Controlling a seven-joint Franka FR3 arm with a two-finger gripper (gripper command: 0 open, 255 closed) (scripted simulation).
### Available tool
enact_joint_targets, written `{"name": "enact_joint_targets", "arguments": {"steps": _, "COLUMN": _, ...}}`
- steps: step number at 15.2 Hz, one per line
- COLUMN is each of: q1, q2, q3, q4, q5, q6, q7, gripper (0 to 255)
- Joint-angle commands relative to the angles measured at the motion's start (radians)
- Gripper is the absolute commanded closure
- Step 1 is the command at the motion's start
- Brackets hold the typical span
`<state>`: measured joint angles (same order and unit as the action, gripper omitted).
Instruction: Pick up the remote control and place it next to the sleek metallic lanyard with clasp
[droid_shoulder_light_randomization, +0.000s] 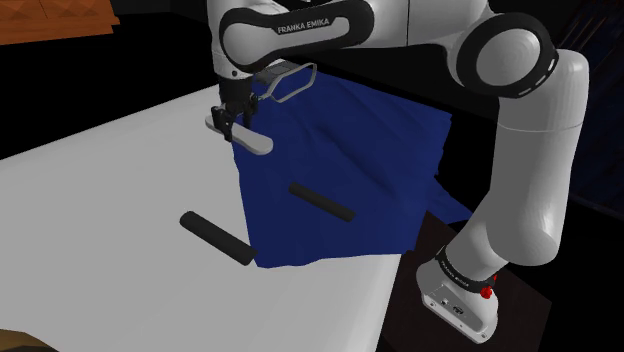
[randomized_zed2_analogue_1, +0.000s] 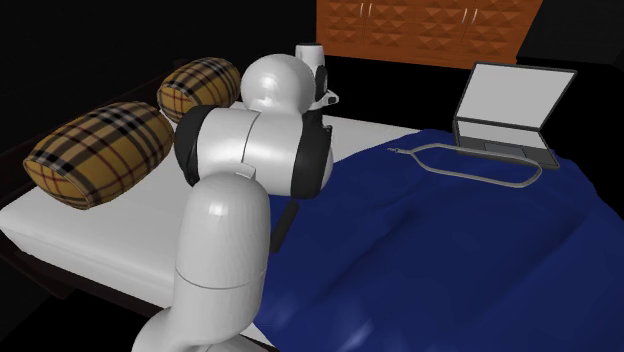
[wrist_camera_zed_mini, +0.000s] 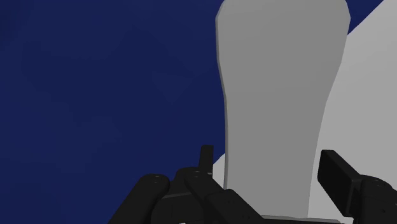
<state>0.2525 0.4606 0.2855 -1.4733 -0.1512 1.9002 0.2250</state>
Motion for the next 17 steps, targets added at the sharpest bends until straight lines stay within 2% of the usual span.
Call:
{"name": "enact_joint_targets", "arguments": {"steps": 1, "q1": -0.001, "q2": -0.006, "q3": 0.001, "q4": 0.018, "q5": 0.002, "q6": -0.024, "q7": -0.004, "gripper": 255}}
{"name": "enact_joint_targets", "arguments": {"steps": 17, "q1": 0.014, "q2": -0.009, "q3": 0.006, "q4": 0.23, "q5": 0.008, "q6": -0.237, "q7": -0.015, "gripper": 255}}
